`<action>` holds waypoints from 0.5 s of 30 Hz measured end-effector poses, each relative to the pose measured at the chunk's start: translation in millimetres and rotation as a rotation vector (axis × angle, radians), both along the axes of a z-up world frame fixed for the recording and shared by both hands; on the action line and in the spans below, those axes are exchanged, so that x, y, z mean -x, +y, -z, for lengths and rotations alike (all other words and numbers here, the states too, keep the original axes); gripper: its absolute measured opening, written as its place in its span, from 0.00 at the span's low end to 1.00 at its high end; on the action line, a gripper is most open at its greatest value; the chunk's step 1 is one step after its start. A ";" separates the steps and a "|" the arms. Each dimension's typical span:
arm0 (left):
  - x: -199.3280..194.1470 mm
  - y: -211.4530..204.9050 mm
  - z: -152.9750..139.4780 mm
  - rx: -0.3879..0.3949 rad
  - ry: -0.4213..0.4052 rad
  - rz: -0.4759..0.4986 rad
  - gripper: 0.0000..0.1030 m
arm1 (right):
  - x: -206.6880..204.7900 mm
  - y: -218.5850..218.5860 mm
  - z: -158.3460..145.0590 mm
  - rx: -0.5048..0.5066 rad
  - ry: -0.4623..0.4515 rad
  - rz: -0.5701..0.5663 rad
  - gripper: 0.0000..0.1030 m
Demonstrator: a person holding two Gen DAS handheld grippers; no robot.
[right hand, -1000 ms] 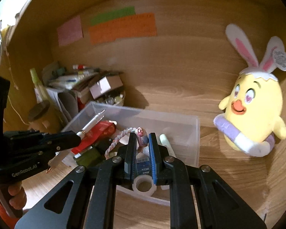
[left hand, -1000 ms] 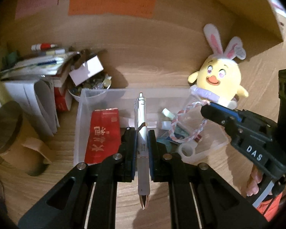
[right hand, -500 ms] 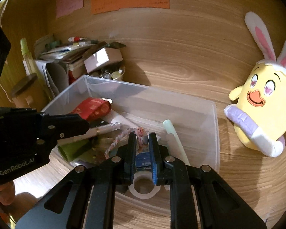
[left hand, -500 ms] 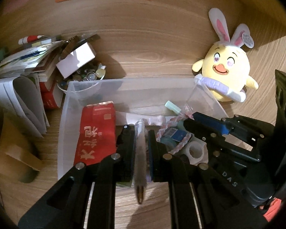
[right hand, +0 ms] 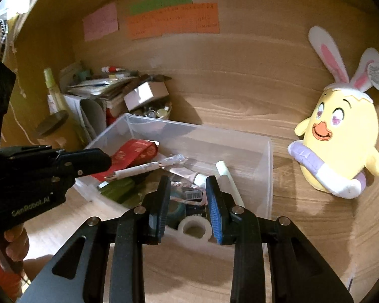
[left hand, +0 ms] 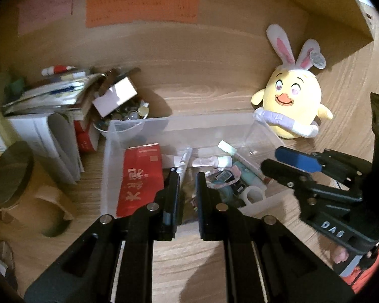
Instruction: Organize objects
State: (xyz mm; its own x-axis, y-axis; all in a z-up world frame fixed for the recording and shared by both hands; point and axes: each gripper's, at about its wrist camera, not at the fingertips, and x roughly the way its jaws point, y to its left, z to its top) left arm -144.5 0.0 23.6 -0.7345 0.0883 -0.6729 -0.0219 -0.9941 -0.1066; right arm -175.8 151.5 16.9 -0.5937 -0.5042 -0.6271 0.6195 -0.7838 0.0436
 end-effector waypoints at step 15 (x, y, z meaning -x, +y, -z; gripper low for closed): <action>-61.1 -4.1 -10.9 0.048 0.111 -0.028 0.71 | -49.8 35.0 -18.1 0.061 0.108 0.047 0.72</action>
State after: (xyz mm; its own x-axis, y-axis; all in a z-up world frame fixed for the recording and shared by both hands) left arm -83.4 -4.1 34.4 -0.8064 0.0368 -0.5903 -0.0033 -0.9983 -0.0577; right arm -126.0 186.5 35.0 -0.6799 -0.5094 -0.5274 0.5861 -0.8098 0.0266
